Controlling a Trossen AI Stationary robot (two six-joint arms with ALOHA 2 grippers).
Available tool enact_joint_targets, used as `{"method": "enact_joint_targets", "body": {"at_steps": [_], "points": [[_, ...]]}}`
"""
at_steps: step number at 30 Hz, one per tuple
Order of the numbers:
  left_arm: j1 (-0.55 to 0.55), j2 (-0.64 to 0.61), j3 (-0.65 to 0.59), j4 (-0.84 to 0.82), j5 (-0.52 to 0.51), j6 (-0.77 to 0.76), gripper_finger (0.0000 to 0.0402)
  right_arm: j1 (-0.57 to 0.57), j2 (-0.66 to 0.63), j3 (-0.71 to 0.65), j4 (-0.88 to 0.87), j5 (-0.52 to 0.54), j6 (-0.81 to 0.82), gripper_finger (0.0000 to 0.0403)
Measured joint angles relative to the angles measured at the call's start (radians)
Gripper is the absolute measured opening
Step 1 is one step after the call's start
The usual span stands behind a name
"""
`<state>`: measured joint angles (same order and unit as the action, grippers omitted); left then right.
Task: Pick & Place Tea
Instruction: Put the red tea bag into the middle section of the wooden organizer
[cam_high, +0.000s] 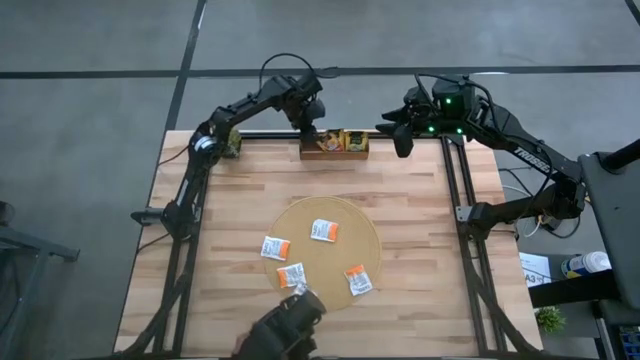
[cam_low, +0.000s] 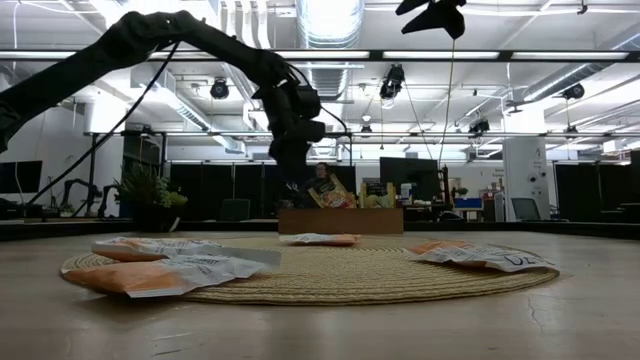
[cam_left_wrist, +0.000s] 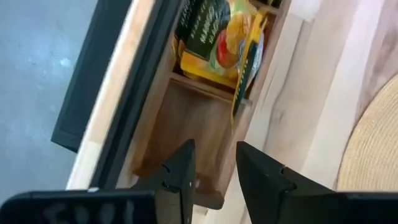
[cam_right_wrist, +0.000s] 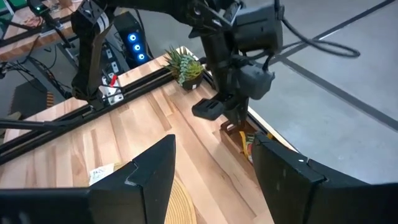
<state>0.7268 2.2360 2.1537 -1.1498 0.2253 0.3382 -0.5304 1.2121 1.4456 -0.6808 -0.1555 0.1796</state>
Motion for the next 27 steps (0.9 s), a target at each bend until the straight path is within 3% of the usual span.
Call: {"method": "enact_joint_targets", "body": {"at_steps": [14,27], "points": [[-0.03,0.0,-0.034,0.132,0.006,-0.051,0.0108,0.0,0.0,0.0,0.004,0.0,0.0,0.0206],[-0.03,-0.049,-0.034,0.147,0.107,-0.104,0.0108,0.0,0.0,-0.006,0.005,0.001,-0.026,0.0206]]}}
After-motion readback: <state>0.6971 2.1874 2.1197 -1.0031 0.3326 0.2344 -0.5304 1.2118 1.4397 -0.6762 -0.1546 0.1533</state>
